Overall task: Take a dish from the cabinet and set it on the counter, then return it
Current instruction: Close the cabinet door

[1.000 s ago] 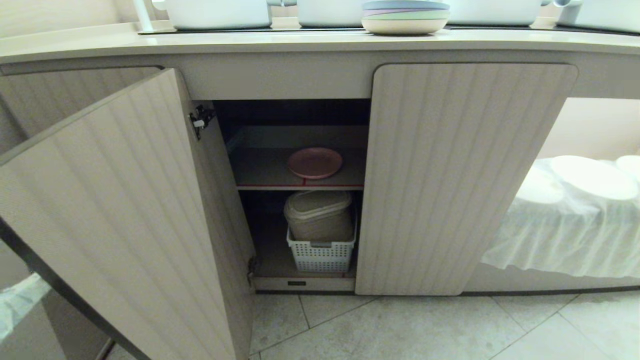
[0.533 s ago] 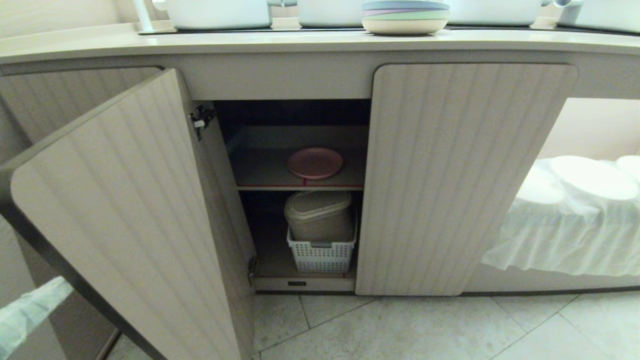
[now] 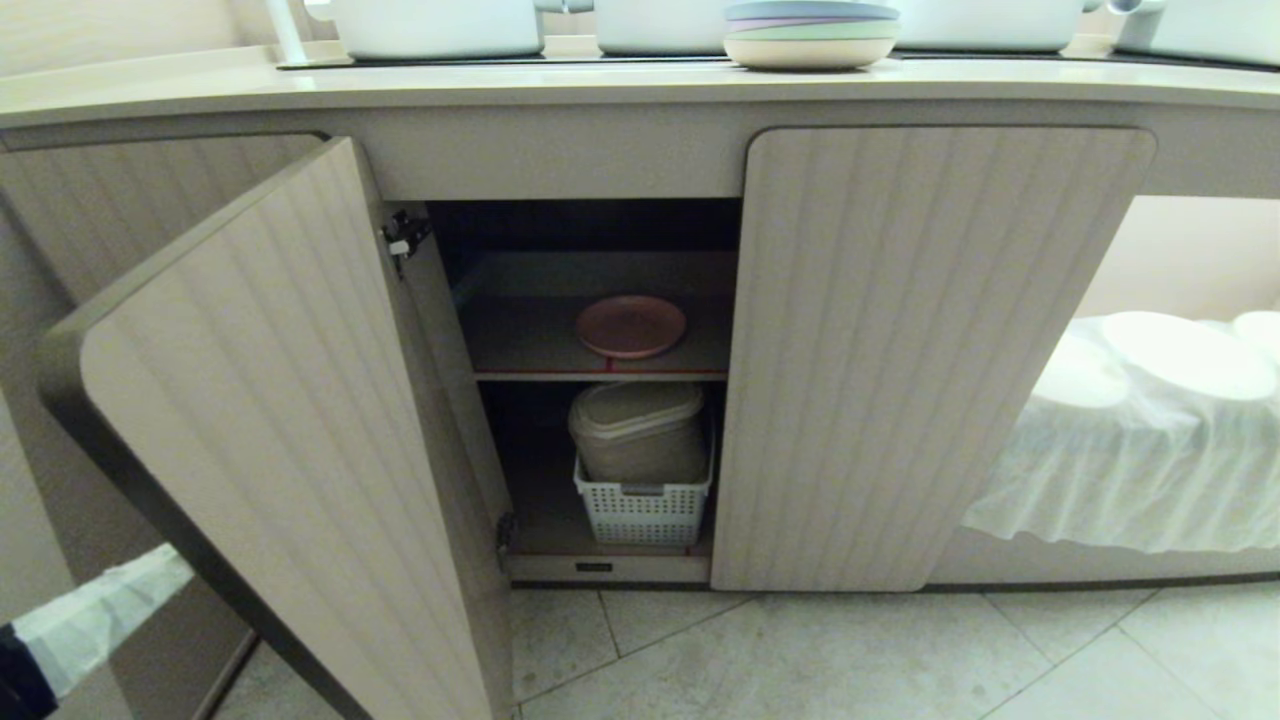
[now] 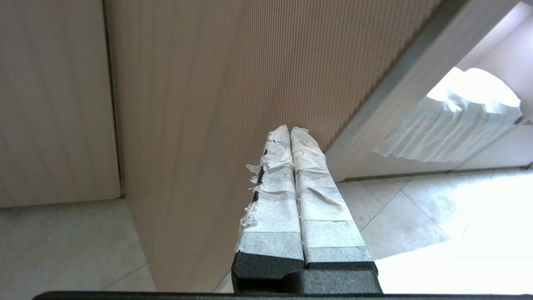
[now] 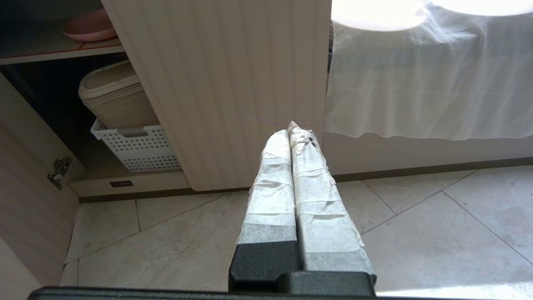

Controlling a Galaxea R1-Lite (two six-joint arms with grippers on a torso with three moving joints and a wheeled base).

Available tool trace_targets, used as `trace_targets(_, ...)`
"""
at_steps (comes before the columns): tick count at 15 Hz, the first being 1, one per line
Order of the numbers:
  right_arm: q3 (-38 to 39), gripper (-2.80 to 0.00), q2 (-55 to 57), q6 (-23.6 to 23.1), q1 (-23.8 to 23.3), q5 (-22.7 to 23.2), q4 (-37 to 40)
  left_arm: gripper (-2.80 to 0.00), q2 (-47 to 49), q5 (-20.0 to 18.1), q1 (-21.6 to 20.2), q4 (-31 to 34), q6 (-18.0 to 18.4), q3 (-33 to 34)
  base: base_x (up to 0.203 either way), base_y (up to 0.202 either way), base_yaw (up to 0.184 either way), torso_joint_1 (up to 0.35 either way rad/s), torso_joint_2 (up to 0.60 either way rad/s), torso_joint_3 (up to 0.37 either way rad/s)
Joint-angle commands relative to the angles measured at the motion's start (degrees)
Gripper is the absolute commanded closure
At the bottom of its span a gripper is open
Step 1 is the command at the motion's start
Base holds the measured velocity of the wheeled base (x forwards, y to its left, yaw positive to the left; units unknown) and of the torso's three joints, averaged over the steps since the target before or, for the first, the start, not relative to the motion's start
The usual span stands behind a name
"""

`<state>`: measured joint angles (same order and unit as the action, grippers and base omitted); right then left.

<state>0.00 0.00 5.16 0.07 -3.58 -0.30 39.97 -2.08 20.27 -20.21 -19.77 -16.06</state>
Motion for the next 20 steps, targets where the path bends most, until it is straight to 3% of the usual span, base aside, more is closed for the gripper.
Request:
trace_targets(1, 0.0, 0.0, 0.0, 0.0, 0.0, 0.0, 0.0, 0.0, 3.5, 0.0, 1.3, -1.7, 0.0, -0.4, 0.0, 0.0, 0.0, 0.0, 0.0, 0.0)
trace_targets(8, 0.0, 0.0, 0.0, 0.0, 0.0, 0.0, 0.0, 0.0, 11.4, 0.0, 3.3, -8.7, 0.2, -0.5, 0.0, 0.0, 0.0, 0.0, 0.0, 0.0)
trace_targets(20, 0.0, 0.0, 0.0, 0.0, 0.0, 0.0, 0.0, 0.0, 17.2, 0.1, 3.4, -10.4, 0.1, -4.3, 0.0, 0.0, 0.0, 0.0, 0.0, 0.0)
